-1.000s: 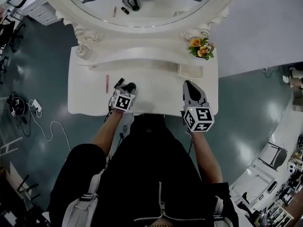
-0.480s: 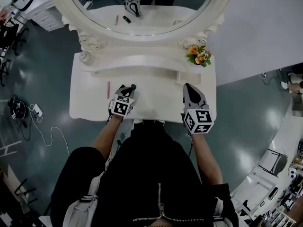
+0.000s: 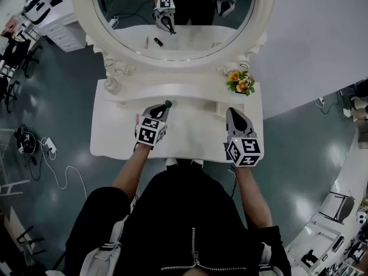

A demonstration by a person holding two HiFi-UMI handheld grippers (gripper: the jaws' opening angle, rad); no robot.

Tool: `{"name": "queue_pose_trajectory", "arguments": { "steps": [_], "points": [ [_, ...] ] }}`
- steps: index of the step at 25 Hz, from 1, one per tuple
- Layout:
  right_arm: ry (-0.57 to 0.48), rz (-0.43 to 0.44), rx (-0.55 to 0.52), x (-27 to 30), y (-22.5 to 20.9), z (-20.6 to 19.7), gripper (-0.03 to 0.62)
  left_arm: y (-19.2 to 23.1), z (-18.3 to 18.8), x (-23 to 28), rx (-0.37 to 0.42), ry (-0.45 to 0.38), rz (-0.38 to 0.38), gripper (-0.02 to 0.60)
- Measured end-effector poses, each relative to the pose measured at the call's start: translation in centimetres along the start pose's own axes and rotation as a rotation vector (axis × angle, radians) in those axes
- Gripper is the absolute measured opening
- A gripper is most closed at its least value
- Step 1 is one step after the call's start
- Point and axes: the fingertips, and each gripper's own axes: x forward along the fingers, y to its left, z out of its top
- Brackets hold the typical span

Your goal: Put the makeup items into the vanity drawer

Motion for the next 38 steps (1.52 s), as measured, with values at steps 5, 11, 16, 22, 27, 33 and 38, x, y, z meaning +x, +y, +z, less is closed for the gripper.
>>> {"name": "queue_pose_trajectory", "arguments": {
  "steps": [5, 11, 16, 22, 27, 33, 38],
  "points": [
    [-0.003, -0.049, 0.019, -1.2, -1.8, -0.2, 0.006, -2.5, 2.6, 1.9, 0.035, -0.019, -0.069, 0.048],
    [0.009, -0.16, 0.059, -4.6, -5.5, -1.9, 0.006, -9.0, 5.3, 5.8, 0.136, -0.021, -0.216, 0.049],
    [0.021, -0.247, 0.096, -7.5, -8.3, -3.4, 0.006, -15.3, 6.7, 9.3, 0.215, -0.002, -0.348, 0.049],
    [0.029, -0.317, 0.129, -9.7, -10.9, -4.3, 0.006, -20.4, 6.2, 13.3, 0.305, 0.067, -0.436, 0.049],
    [0.036, -0.347, 0.141, -10.7, -12.5, -4.8, 0.006, -21.8, 4.3, 16.1, 0.341, 0.158, -0.448, 0.049],
    [0.048, -0.377, 0.154, -11.5, -13.9, -5.3, 0.006, -22.3, 3.1, 18.5, 0.389, 0.209, -0.45, 0.055],
    [0.053, -0.385, 0.162, -11.7, -14.5, -5.4, 0.006, -22.5, 2.4, 19.0, 0.375, 0.26, -0.444, 0.116]
  ]
}}
